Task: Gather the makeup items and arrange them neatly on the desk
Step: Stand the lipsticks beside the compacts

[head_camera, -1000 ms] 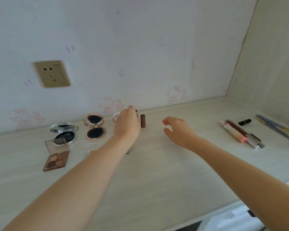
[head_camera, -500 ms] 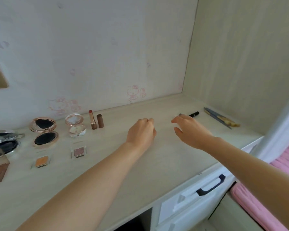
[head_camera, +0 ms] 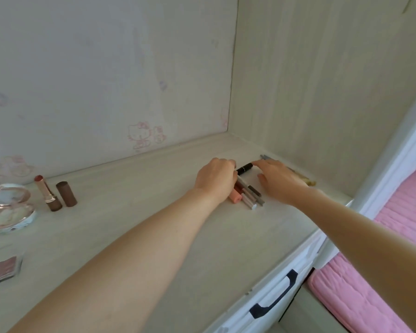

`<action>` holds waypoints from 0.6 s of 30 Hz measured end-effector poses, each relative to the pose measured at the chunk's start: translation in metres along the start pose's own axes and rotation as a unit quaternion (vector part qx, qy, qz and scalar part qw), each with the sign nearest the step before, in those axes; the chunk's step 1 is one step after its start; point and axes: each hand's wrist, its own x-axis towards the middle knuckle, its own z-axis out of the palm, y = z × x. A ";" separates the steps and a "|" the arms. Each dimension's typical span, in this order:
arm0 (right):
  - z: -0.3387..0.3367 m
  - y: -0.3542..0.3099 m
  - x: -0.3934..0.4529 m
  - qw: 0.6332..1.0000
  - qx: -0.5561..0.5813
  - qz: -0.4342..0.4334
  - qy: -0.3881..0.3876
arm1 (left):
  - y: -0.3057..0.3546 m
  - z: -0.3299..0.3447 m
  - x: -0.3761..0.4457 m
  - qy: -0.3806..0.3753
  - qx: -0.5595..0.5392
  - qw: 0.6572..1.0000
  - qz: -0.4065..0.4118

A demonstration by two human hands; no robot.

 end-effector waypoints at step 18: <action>0.013 0.016 0.033 0.996 0.047 -0.063 0.041 | 0.012 0.026 0.043 -0.036 -0.019 0.992 -0.116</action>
